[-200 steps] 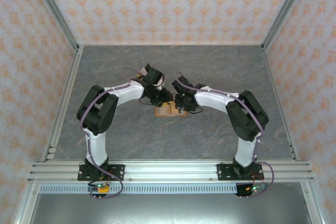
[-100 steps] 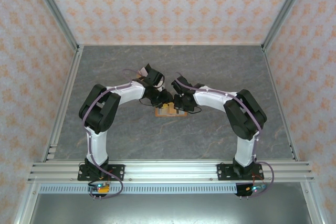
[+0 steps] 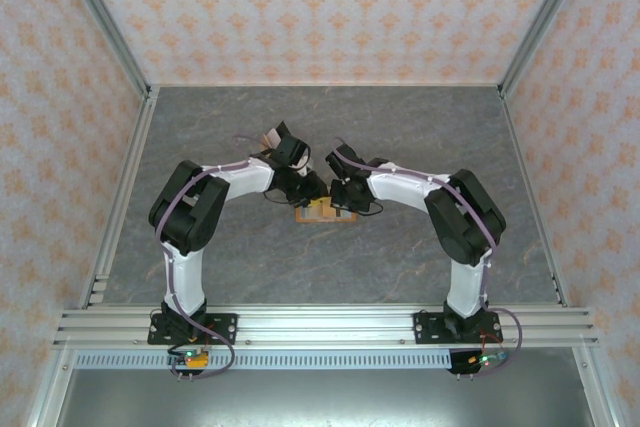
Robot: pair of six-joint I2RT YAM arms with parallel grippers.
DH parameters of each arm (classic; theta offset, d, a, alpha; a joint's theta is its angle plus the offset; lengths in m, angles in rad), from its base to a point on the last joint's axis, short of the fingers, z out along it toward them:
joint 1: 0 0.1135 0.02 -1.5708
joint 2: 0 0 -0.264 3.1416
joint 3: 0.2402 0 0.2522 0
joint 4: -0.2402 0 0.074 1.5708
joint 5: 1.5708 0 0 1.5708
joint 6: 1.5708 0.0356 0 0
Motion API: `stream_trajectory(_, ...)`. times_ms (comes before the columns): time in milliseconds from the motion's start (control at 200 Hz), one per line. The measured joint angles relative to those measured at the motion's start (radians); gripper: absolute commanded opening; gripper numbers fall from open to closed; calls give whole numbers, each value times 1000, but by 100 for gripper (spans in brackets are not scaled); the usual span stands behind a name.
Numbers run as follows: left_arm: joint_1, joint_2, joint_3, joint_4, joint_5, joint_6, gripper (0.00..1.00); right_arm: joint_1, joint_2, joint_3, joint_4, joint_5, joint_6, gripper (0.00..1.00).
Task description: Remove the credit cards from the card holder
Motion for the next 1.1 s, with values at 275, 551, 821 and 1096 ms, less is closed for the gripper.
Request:
stream_trajectory(275,16,-13,-27,22,36,18,13,0,1,1,0,3,0,17)
stream_trajectory(551,22,-13,-27,26,52,19,8,0,2,3,0,3,0,17)
stream_trajectory(821,35,-53,-31,-5,50,60,5,0,2,3,2,5,0,17)
stream_trajectory(1096,97,-185,-40,-132,18,143,4,0,-2,-2,10,2,0,20)
